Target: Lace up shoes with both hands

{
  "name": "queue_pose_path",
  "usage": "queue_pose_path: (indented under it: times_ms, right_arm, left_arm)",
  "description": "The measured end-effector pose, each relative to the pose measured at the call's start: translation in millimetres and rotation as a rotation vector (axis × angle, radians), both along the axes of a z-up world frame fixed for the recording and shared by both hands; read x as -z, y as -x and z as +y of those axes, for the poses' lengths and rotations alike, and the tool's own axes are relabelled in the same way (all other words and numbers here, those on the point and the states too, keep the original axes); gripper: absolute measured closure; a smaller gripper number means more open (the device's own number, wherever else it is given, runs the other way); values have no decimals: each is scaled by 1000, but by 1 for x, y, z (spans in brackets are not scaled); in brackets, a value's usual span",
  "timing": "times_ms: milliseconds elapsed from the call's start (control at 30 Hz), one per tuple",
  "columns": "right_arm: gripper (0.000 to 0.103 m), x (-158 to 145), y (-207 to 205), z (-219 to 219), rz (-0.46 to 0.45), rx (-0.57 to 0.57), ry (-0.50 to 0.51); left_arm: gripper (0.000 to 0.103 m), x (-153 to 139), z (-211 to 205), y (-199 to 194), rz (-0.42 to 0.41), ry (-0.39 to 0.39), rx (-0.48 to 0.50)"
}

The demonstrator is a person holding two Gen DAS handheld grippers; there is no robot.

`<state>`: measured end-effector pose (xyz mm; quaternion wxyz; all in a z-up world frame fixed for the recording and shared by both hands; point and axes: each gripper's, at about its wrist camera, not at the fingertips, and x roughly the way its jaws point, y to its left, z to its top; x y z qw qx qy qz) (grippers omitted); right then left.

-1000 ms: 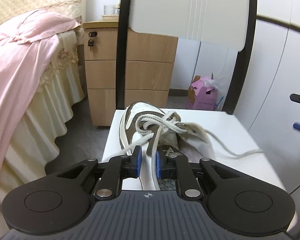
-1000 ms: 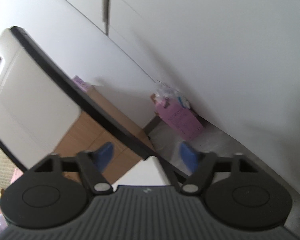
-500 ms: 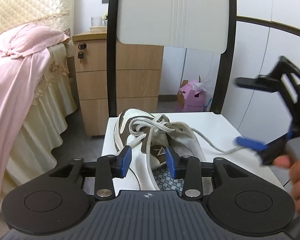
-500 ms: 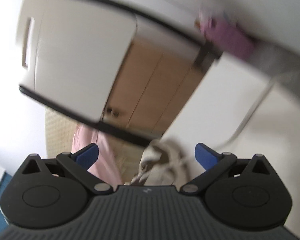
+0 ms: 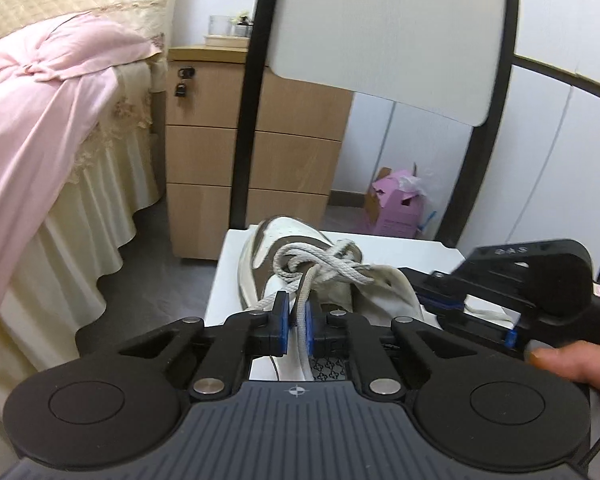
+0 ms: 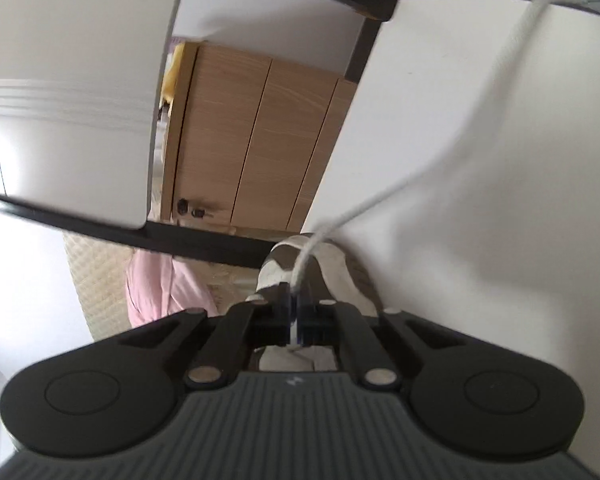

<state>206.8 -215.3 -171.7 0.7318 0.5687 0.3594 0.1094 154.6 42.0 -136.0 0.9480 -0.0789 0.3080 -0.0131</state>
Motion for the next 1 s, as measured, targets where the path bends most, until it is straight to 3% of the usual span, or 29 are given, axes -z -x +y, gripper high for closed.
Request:
queue_pose_path:
  times_ms: [167, 367, 567, 667, 733, 767, 867, 933, 1000]
  right_arm:
    - [101, -9, -8, -14, -14, 4, 102]
    - [101, -12, -10, -58, 1, 100, 189]
    - [99, -21, -13, -69, -10, 15, 292]
    - [89, -31, -9, -71, -9, -4, 359]
    - [65, -34, -3, -71, -14, -19, 398]
    - [60, -36, 0, -71, -18, -25, 415]
    - [44, -44, 11, -69, -36, -28, 464]
    - [24, -50, 19, -68, -41, -13, 495]
    - [18, -57, 25, -64, -48, 6, 530]
  left_arm:
    - [94, -1, -2, 3, 4, -15, -18]
    - [93, -1, 1, 3, 15, 17, -25]
    - [91, 0, 3, 1, 12, 33, -10]
    - [89, 0, 1, 0, 11, 16, 9]
    - [87, -1, 2, 0, 9, 22, 24]
    - [86, -1, 5, 1, 6, 43, 30]
    - [74, -3, 13, 2, -1, 108, 50]
    - [66, -4, 24, 5, -21, 174, 31]
    - [55, -6, 32, 7, -32, 204, 20]
